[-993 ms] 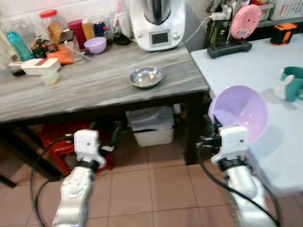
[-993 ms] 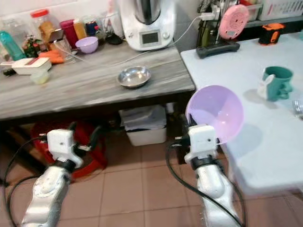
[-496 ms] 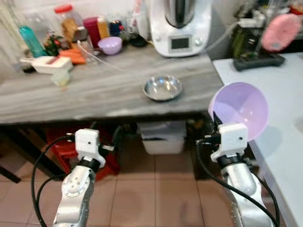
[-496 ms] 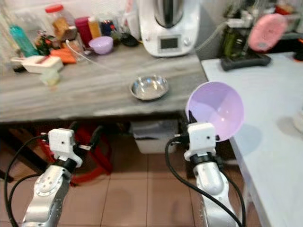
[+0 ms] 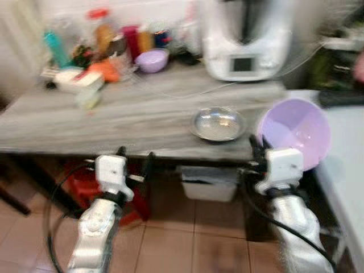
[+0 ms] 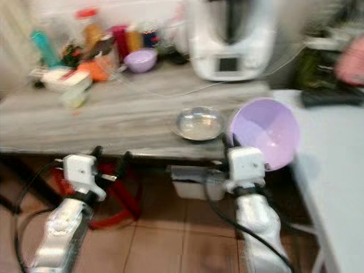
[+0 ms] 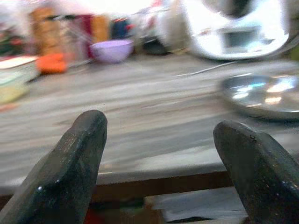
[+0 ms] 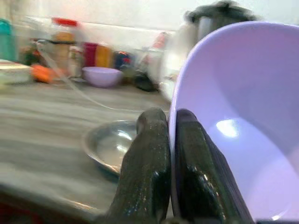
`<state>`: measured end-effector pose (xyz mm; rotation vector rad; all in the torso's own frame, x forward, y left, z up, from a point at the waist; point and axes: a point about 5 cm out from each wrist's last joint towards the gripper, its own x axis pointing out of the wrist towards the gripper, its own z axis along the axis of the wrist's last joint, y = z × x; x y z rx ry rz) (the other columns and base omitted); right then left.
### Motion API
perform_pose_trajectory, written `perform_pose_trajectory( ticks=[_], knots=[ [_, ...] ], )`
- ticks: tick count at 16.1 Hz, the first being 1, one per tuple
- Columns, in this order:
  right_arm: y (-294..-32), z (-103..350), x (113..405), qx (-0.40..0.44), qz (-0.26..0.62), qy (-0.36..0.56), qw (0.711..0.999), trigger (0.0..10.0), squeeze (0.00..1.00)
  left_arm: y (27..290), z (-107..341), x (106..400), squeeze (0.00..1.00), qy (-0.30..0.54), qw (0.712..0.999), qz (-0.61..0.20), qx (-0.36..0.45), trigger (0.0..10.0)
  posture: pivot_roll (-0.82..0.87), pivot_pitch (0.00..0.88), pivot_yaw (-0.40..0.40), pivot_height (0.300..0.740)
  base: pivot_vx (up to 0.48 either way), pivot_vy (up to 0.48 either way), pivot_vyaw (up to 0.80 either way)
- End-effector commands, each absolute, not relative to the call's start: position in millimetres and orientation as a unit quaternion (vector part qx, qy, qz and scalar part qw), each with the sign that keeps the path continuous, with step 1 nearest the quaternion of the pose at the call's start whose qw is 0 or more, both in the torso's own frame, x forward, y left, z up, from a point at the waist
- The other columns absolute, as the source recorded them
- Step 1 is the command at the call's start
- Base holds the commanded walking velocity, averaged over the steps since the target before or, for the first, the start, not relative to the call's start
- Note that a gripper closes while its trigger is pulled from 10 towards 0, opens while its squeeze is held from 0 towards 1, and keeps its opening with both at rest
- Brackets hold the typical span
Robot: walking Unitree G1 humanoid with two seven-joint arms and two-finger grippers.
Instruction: Setting the table
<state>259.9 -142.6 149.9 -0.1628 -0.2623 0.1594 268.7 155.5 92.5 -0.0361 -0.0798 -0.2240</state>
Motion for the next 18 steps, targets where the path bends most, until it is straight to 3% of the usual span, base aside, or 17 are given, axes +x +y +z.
perform_pose_trajectory(
  ticks=[1, 9, 18],
  knots=[
    [-146, 153, 259, -0.087, 0.078, -0.138, 0.984, 10.0, 0.0, 151, 99, 271, 0.0, -0.051, 0.991, -0.119, -0.019, 10.0, -0.09, 0.035, 0.119, 0.74, 0.405, 0.0, 0.41],
    [-145, 156, 261, -0.091, 0.084, -0.146, 0.982, 10.0, 0.0, 150, 102, 273, 0.0, -0.052, 0.99, -0.127, -0.026, 10.0, -0.09, 0.033, 0.127, 0.74, 0.38, 0.0, 0.1],
    [-136, 164, 265, -0.128, 0.146, -0.168, 0.966, 10.0, 0.0, 153, 100, 261, 0.0, -0.051, 0.989, -0.139, -0.006, 10.0, -0.08, 0.029, 0.1, 0.74, 0.166, 0.0, 0.0]
  ],
)
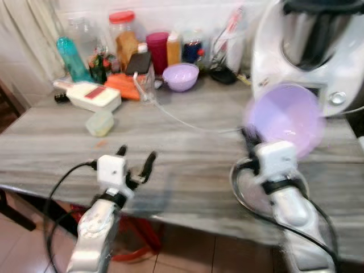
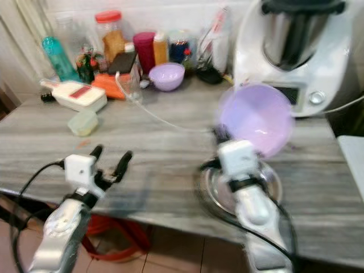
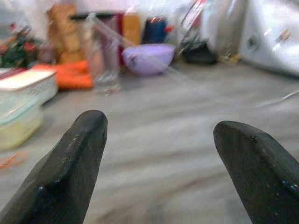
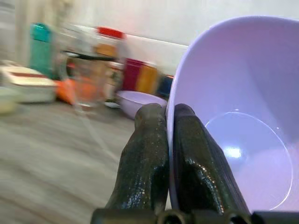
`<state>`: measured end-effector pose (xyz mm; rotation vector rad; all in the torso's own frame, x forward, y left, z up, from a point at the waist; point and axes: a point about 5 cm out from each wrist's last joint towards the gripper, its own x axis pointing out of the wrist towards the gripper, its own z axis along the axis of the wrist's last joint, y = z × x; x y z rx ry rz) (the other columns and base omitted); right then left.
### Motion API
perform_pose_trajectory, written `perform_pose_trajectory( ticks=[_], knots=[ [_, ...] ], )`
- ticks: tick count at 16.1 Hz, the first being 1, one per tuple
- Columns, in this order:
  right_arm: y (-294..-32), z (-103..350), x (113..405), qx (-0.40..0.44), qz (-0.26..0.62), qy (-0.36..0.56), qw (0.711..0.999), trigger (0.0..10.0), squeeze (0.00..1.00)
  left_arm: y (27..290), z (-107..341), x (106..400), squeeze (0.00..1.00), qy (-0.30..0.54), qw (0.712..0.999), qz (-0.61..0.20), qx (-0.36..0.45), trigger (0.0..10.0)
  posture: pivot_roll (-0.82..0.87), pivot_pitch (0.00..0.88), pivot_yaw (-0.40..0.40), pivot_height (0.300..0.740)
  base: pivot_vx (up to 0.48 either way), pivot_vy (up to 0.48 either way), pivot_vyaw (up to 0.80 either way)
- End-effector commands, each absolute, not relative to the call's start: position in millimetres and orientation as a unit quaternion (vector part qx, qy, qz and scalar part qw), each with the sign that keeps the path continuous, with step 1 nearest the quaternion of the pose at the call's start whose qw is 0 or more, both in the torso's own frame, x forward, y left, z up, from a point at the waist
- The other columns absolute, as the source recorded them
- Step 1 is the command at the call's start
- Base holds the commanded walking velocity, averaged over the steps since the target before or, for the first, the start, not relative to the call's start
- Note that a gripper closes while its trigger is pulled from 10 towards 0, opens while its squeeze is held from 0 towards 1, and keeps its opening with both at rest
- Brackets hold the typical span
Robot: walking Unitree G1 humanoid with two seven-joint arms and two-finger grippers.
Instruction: Setting the table
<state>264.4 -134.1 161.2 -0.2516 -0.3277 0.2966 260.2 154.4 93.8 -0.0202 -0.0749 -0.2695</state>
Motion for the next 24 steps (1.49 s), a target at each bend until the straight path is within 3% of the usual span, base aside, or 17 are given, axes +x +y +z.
perform_pose_trajectory(
  ticks=[1, 5, 7, 15, 22, 23, 24],
  knots=[
    [-137, 166, 268, -0.125, 0.146, -0.169, 0.967, 10.0, 0.0, 154, 99, 256, 0.0, -0.049, 0.987, -0.154, -0.008, 10.0, -0.08, 0.029, 0.098, 0.74, 0.0, 0.0, 0.0],
    [-140, 166, 271, -0.138, 0.157, -0.162, 0.965, 10.0, 0.0, 151, 97, 236, 0.0, -0.031, 0.968, -0.246, -0.033, 10.0, -0.08, 0.041, 0.082, 0.74, 0.0, 0.0, 0.0],
    [-129, 162, 272, -0.133, 0.212, -0.137, 0.958, 10.0, 0.0, 152, 98, 224, 0.0, -0.019, 0.953, -0.299, -0.034, 10.0, -0.07, 0.05, 0.076, 0.74, 0.0, 0.0, 0.0],
    [-110, 137, 291, -0.148, 0.324, 0.002, 0.934, 10.0, 0.0, 148, 103, 222, 0.0, -0.02, 0.936, -0.35, -0.029, 10.0, -0.07, 0.047, 0.07, 0.74, 0.0, 0.0, 0.0],
    [-100, 127, 292, -0.15, 0.351, 0.034, 0.924, 10.0, 0.0, 145, 101, 221, 0.0, -0.018, 0.933, -0.357, -0.029, 10.0, -0.07, 0.049, 0.074, 0.74, 0.0, 0.0, 0.0],
    [-100, 126, 292, -0.149, 0.353, 0.038, 0.923, 10.0, 0.05, 145, 100, 220, 0.0, -0.017, 0.933, -0.359, -0.029, 10.0, -0.07, 0.048, 0.077, 0.74, 0.0, 0.0, 0.0],
    [-100, 124, 290, -0.149, 0.357, 0.043, 0.921, 10.0, 0.26, 145, 100, 220, 0.0, -0.015, 0.932, -0.36, -0.029, 10.0, -0.07, 0.048, 0.079, 0.74, 0.0, 0.0, 0.0]
  ],
)
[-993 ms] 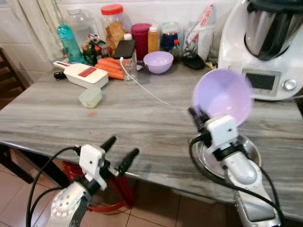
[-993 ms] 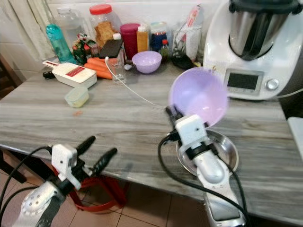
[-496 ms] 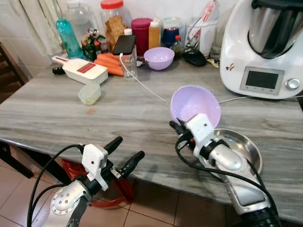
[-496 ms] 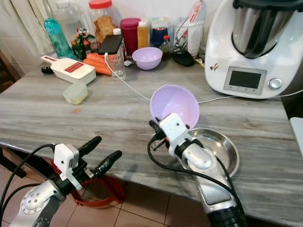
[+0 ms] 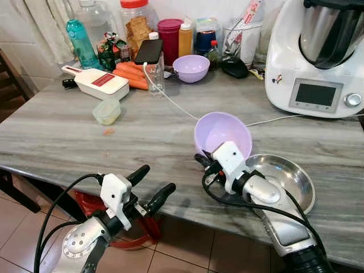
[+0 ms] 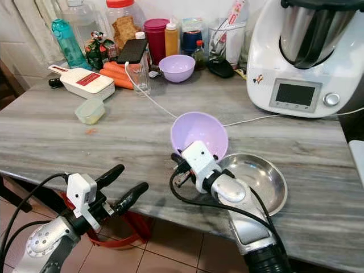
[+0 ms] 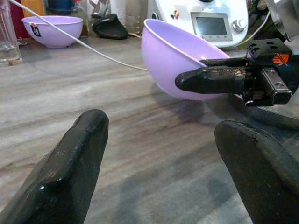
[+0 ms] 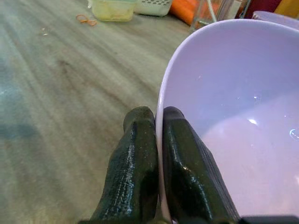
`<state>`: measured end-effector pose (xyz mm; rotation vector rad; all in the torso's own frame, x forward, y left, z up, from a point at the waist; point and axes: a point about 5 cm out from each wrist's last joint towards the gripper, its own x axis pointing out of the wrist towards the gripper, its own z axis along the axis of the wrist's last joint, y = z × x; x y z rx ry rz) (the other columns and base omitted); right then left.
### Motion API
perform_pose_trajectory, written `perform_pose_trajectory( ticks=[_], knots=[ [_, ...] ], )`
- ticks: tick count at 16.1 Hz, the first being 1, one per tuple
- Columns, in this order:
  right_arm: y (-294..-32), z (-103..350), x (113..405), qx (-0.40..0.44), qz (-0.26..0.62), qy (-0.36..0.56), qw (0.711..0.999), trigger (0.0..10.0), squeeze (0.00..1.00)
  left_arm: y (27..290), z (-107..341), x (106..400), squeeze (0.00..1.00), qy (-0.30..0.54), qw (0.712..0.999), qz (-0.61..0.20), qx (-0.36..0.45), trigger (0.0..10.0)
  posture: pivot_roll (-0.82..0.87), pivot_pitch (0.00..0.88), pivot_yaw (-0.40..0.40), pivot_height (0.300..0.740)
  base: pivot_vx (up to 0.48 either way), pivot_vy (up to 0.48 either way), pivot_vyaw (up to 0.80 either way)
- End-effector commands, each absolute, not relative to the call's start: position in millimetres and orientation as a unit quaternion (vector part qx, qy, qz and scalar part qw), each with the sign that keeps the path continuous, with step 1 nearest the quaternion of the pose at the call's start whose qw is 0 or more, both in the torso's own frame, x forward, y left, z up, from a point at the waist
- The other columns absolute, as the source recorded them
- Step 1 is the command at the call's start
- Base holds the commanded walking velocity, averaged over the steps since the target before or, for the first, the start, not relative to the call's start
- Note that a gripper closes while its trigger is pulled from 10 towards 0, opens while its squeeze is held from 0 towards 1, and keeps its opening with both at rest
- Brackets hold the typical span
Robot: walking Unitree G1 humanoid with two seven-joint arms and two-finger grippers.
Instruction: Setting the table
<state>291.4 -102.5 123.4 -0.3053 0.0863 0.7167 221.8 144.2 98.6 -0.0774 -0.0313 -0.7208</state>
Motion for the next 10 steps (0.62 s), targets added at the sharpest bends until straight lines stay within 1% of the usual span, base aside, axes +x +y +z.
perform_pose_trajectory(
  ticks=[1, 2, 3, 4, 5, 10],
  knots=[
    [-99.3, 122.7, 289.0, -0.15, 0.36, 0.047, 0.919, 10.0, 0.27, 144.2, 99.6, 219.9, 0.0, -0.014, 0.932, -0.36, -0.031, 10.0, -0.07, 0.047, 0.079, 0.74, 0.0, 0.0, 0.0],
    [-99.0, 122.4, 289.0, -0.149, 0.36, 0.049, 0.919, 10.0, 0.27, 144.0, 99.6, 220.1, 0.0, -0.013, 0.932, -0.36, -0.031, 10.0, -0.07, 0.046, 0.08, 0.74, 0.0, 0.0, 0.0],
    [-98.4, 122.6, 288.5, -0.148, 0.363, 0.05, 0.918, 10.0, 0.61, 143.4, 99.8, 220.5, 0.0, -0.013, 0.932, -0.361, -0.031, 10.0, -0.07, 0.045, 0.081, 0.74, 0.0, 0.0, 0.0],
    [-98.2, 123.5, 288.8, -0.148, 0.363, 0.05, 0.918, 10.0, 0.71, 143.0, 100.1, 221.0, 0.0, -0.014, 0.932, -0.362, -0.032, 10.0, -0.07, 0.044, 0.084, 0.74, 0.0, 0.0, 0.0],
    [-97.7, 126.2, 289.6, -0.144, 0.364, 0.05, 0.919, 10.0, 1.0, 142.3, 100.9, 222.1, 0.0, -0.014, 0.931, -0.363, -0.031, 10.0, -0.07, 0.043, 0.086, 0.74, 0.0, 0.0, 0.0],
    [-94.5, 127.7, 287.3, -0.13, 0.367, 0.052, 0.919, 10.0, 1.0, 141.2, 102.6, 223.7, 0.0, -0.013, 0.929, -0.368, -0.031, 10.0, -0.07, 0.04, 0.09, 0.74, 0.0, 0.0, 0.0]
  ],
)
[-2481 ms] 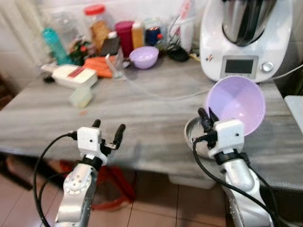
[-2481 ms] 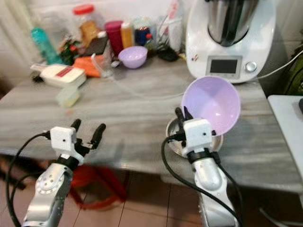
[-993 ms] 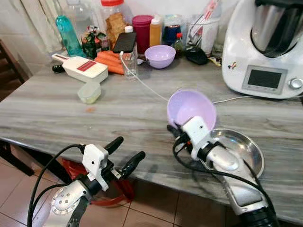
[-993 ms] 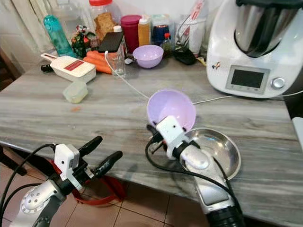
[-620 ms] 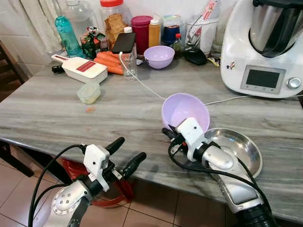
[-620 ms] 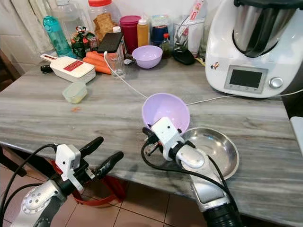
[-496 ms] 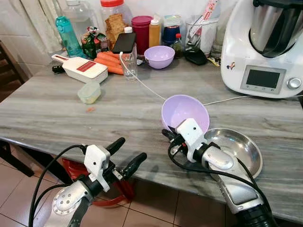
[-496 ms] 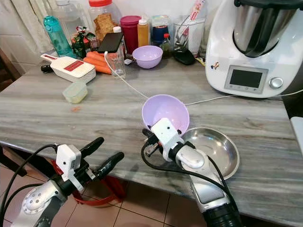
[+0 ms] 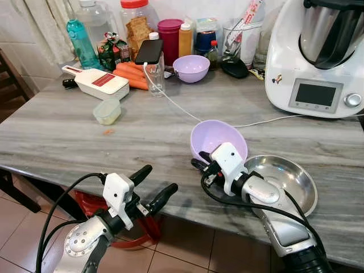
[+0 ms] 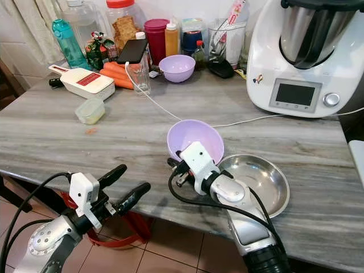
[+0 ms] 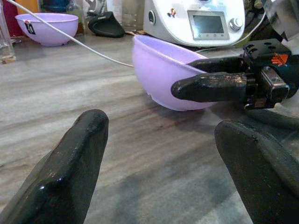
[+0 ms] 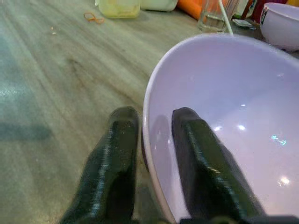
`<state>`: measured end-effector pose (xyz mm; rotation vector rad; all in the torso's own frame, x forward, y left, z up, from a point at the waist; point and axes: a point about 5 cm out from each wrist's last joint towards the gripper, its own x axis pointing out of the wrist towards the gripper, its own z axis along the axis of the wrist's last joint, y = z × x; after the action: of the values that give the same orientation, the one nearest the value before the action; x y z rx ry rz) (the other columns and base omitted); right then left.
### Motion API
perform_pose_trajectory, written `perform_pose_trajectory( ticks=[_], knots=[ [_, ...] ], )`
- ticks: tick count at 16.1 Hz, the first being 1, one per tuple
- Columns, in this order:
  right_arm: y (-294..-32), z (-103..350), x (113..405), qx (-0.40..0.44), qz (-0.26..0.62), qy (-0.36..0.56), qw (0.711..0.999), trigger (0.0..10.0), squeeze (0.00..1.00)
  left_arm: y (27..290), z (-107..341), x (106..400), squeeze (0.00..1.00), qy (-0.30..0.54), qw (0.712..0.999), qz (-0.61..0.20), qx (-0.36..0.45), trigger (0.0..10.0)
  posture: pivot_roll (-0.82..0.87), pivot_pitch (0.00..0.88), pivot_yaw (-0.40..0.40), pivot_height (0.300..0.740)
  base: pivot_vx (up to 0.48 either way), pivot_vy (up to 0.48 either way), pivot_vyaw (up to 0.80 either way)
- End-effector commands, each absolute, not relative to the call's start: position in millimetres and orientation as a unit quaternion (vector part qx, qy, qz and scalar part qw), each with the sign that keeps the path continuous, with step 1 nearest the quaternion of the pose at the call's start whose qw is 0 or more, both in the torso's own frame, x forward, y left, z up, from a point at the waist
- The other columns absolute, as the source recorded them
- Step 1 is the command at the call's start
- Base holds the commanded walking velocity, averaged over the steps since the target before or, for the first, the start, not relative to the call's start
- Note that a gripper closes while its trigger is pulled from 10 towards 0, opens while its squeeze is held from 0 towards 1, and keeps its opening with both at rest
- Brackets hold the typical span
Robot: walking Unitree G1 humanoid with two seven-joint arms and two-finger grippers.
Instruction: Setting the table
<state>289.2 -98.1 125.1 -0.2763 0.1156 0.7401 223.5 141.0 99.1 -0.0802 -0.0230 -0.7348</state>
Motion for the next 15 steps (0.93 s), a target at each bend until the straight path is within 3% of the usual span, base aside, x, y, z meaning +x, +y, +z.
perform_pose_trajectory(
  ticks=[1, 9, 12, 15],
  knots=[
    [-94, 129, 287, -0.124, 0.367, 0.052, 0.921, 10.0, 1.0, 141, 103, 224, 0.0, -0.013, 0.929, -0.369, -0.031, 10.0, -0.07, 0.041, 0.091, 0.74, 0.0, 0.0, 0.0],
    [-97, 155, 292, -0.108, 0.341, 0.011, 0.934, 10.0, 1.0, 142, 102, 229, 0.0, -0.01, 0.927, -0.374, -0.028, 10.0, -0.08, 0.024, 0.101, 0.74, 0.0, 0.0, 0.0],
    [-105, 175, 295, -0.096, 0.294, -0.056, 0.949, 10.0, 1.0, 142, 104, 232, 0.0, -0.019, 0.928, -0.37, -0.029, 10.0, -0.08, 0.014, 0.103, 0.74, 0.0, 0.0, 0.0],
    [-125, 192, 296, -0.154, 0.224, -0.105, 0.957, 10.0, 1.0, 144, 107, 236, 0.0, -0.027, 0.937, -0.347, -0.04, 10.0, -0.08, 0.016, 0.096, 0.74, 0.0, 0.0, 0.0]
  ],
)
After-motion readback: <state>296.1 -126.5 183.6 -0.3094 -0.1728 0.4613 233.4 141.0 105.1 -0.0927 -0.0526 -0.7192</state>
